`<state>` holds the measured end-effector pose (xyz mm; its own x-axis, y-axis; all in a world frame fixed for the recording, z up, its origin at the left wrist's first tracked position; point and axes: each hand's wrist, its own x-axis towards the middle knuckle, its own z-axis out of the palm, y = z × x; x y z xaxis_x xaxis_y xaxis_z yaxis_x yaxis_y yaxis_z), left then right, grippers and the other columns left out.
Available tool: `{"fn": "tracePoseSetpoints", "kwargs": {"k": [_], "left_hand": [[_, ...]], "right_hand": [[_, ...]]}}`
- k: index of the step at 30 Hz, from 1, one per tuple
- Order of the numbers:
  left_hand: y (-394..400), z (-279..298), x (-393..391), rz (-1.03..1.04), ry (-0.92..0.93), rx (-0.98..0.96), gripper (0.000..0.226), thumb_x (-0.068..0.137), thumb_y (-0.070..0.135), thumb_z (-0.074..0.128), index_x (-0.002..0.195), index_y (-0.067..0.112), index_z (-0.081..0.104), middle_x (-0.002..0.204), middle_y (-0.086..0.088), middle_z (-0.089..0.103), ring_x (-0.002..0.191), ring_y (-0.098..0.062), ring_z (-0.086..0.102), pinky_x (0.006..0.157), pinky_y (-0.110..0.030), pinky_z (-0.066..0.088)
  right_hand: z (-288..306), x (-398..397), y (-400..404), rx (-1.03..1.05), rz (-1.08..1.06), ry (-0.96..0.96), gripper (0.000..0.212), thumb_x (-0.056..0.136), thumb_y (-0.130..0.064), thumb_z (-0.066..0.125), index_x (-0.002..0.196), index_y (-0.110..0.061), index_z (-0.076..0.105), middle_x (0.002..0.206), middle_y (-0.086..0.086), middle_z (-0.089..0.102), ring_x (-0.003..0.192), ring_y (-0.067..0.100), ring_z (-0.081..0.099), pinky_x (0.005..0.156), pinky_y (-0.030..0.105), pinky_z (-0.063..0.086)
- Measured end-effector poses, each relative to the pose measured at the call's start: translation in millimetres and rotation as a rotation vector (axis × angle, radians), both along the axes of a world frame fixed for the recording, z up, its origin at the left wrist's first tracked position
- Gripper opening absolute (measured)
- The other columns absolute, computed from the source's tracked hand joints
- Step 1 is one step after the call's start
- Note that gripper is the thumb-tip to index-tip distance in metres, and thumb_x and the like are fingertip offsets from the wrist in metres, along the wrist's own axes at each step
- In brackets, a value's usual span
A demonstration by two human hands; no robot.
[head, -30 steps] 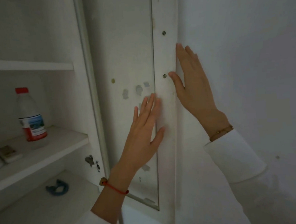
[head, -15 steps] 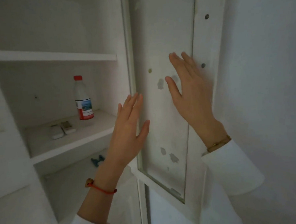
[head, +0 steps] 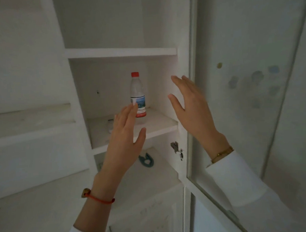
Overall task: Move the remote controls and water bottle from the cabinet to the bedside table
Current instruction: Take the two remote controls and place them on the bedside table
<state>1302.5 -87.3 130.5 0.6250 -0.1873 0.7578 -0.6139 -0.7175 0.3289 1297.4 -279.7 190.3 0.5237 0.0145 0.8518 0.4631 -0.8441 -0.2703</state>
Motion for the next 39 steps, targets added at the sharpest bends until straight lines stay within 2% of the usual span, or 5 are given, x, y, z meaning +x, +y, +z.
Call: {"fn": "tracePoseSetpoints", "kwargs": {"k": [13,21,27,31,39], "left_hand": [[44.8,-7.6,93.8,0.145,0.145,-0.02,0.067,0.094,0.021,0.057,0.151,0.014,0.024,0.158,-0.006,0.024,0.146,-0.022,0.024,0.118,-0.031,0.021],[60.5,-7.1,138.6,0.224,0.304,0.006,0.063,0.096,0.018,0.052,0.151,0.009,0.023,0.153,-0.014,0.03,0.142,-0.029,0.027,0.113,-0.028,0.021],[60.3,-7.5,166.7,0.456,0.587,0.08,0.059,0.099,0.03,0.042,0.149,0.004,0.023,0.151,-0.018,0.03,0.137,-0.034,0.029,0.111,-0.037,0.026],[61.6,-9.3,181.6,0.654,0.686,0.267,0.055,0.099,0.04,0.037,0.133,-0.003,0.042,0.138,-0.024,0.043,0.127,-0.036,0.04,0.107,-0.037,0.03],[61.6,-15.1,198.3,0.67,0.728,0.261,0.056,0.101,0.042,0.032,0.129,-0.001,0.052,0.137,-0.024,0.043,0.128,-0.037,0.04,0.107,-0.037,0.03]], "right_hand": [[-35.2,117.1,50.5,0.048,0.163,0.17,0.049,0.097,-0.031,0.049,0.143,-0.016,0.039,0.146,0.006,0.046,0.136,0.019,0.04,0.112,0.034,0.035],[-46.4,160.0,84.7,-0.027,0.272,0.267,0.037,0.095,-0.025,0.056,0.129,-0.011,0.055,0.116,0.011,0.064,0.099,0.023,0.064,0.086,0.035,0.052],[-58.3,190.2,112.1,-0.151,0.274,0.448,0.032,0.096,-0.023,0.053,0.115,0.001,0.061,0.114,0.018,0.065,0.1,0.031,0.062,0.083,0.041,0.051],[-67.2,210.5,124.4,-0.177,0.213,0.537,0.033,0.096,-0.03,0.052,0.095,0.002,0.063,0.096,0.02,0.066,0.083,0.03,0.061,0.057,0.031,0.039],[-73.8,222.9,136.2,-0.301,0.117,0.581,0.04,0.098,-0.035,0.046,0.108,0.001,0.061,0.112,0.022,0.06,0.103,0.034,0.057,0.073,0.033,0.039]]}}
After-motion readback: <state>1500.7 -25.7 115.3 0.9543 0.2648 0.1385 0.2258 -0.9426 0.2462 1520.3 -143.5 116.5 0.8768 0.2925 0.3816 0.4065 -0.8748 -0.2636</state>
